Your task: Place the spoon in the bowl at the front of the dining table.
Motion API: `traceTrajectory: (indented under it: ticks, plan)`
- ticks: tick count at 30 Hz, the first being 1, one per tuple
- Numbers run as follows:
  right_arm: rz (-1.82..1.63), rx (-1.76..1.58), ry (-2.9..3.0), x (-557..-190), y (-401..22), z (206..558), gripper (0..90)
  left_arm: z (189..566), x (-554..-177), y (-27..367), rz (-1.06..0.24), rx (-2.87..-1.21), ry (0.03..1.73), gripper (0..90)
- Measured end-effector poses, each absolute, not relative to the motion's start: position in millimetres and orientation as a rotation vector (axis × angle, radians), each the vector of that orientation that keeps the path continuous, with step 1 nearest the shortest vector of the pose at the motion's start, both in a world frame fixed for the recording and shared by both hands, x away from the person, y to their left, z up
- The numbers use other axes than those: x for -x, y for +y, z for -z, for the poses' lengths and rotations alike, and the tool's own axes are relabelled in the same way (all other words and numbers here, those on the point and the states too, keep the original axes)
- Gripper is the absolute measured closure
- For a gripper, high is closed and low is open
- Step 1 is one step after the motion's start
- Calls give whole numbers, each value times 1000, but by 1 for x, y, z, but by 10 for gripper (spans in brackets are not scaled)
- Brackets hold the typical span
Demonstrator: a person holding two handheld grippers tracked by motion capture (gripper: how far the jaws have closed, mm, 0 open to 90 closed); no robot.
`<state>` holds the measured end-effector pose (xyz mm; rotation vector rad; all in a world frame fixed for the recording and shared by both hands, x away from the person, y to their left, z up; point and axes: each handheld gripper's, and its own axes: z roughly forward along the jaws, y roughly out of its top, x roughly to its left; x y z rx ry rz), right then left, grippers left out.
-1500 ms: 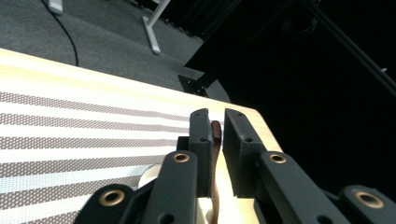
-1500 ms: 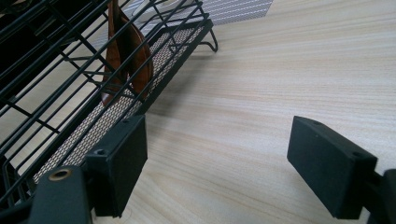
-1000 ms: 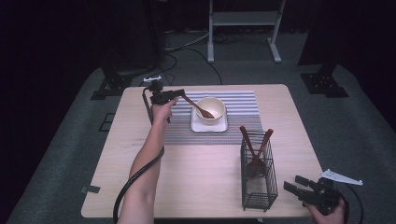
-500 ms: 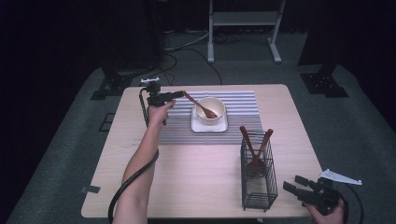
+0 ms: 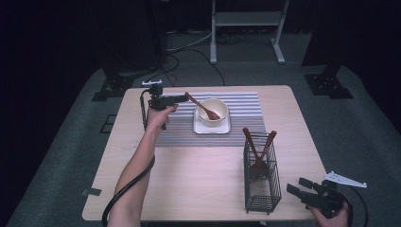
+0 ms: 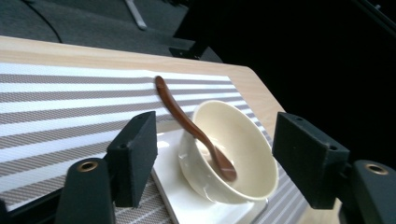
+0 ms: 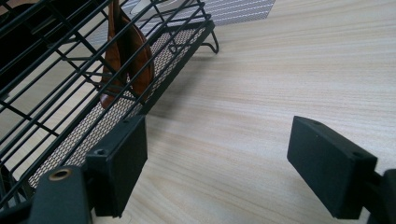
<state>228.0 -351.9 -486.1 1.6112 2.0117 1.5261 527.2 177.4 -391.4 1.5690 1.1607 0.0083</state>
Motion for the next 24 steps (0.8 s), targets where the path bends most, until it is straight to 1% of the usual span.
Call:
traceTrajectory:
  ticks: [2, 10, 17, 18, 20, 22, 24]
  plan:
    - [-1526, -1611, 2012, -228, -352, 486, 189, 391, -526, 177, -5, -1575, 1150, 292]
    - [-1522, -1610, 2014, -228, -351, 485, 189, 387, -518, 178, 13, -1601, 1112, 199]
    - [-1519, -1611, 2014, -228, -351, 485, 189, 383, -513, 177, 19, -1612, 1084, 173]
    - [-1518, -1611, 2013, -228, -351, 485, 190, 382, -512, 177, 20, -1619, 1081, 137]
    - [-1521, -1608, 2011, -228, -351, 485, 189, 382, -510, 177, 21, -1640, 1065, 129]
    - [-1519, -1610, 2012, -228, -351, 485, 190, 382, -508, 178, 30, -1638, 1062, 102]
    - [-1518, -1612, 2013, -228, -350, 485, 189, 383, -508, 179, 28, -1645, 1060, 101]
